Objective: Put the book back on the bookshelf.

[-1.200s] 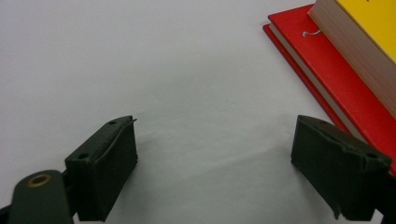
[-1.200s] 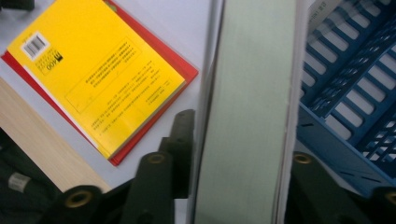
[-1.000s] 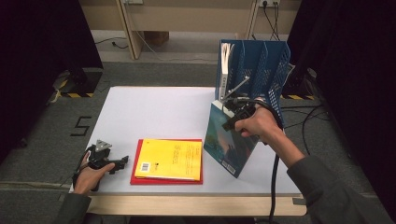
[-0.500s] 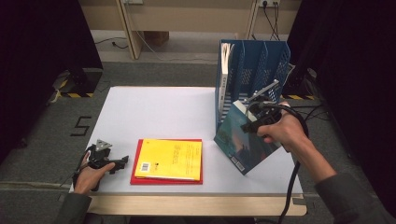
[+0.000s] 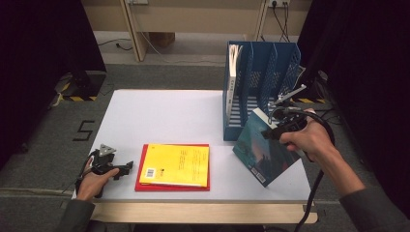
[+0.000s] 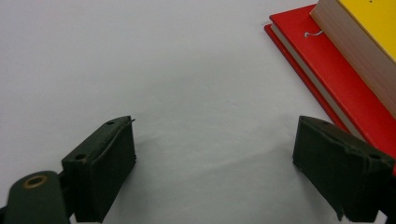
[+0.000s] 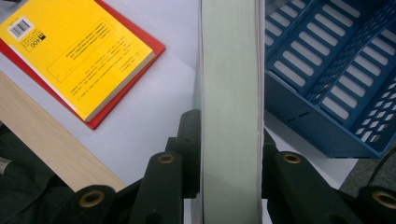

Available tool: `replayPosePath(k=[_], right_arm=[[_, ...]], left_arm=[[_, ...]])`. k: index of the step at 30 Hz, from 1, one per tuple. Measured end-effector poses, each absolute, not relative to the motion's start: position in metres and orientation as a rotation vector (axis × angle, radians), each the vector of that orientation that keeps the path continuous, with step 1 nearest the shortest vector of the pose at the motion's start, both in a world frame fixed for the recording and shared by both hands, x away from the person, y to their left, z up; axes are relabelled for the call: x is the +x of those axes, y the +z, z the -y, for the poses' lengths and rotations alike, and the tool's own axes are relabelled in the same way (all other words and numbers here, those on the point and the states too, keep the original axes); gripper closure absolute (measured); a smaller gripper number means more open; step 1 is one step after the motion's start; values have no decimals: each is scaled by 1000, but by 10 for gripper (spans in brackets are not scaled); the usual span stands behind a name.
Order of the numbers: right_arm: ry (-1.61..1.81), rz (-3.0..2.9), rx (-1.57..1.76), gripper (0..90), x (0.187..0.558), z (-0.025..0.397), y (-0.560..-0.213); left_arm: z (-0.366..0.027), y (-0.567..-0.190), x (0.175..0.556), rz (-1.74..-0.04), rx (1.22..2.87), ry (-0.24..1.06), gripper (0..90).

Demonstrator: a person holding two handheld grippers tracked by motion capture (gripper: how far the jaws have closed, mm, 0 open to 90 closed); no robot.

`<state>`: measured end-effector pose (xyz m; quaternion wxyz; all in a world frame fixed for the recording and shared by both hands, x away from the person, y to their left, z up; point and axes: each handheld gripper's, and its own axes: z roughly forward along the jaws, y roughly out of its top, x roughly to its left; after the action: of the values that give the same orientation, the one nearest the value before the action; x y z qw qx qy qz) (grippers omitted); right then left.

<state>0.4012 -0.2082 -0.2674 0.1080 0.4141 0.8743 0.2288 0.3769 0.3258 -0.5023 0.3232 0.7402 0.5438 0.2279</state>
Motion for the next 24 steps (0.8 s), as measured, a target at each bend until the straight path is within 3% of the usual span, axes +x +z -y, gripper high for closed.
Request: replayPosePath(k=[24], right_arm=[[499,-2673,1235,711,420,183,-286]], left_arm=[[-326,-503,376,-1425,1938,600,118]])
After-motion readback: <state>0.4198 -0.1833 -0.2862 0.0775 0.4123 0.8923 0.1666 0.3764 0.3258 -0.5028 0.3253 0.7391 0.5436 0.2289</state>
